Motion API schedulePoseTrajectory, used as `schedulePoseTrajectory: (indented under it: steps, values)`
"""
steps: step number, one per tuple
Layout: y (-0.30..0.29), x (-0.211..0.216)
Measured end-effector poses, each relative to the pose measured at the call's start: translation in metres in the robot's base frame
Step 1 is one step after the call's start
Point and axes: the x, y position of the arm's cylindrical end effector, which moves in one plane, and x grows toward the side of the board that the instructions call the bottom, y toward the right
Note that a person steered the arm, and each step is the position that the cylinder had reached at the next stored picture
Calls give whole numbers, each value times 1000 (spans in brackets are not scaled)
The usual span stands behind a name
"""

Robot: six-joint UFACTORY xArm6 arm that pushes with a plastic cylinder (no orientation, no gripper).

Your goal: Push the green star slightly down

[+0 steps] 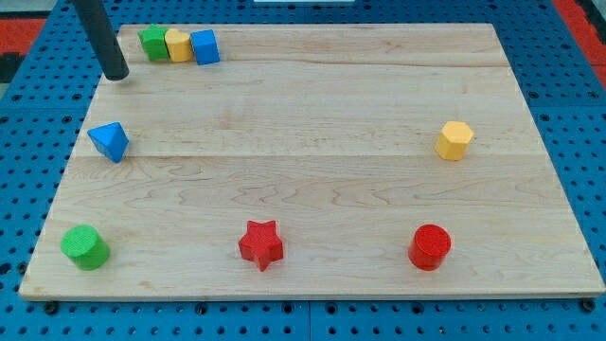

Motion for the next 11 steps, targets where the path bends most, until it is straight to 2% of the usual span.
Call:
schedulePoseTrajectory:
  steps: [4,6,7,9,11]
  values:
    - [0,-23]
    - [-8,-89]
    - [11,-108]
    - [34,-98]
    - [33,-40]
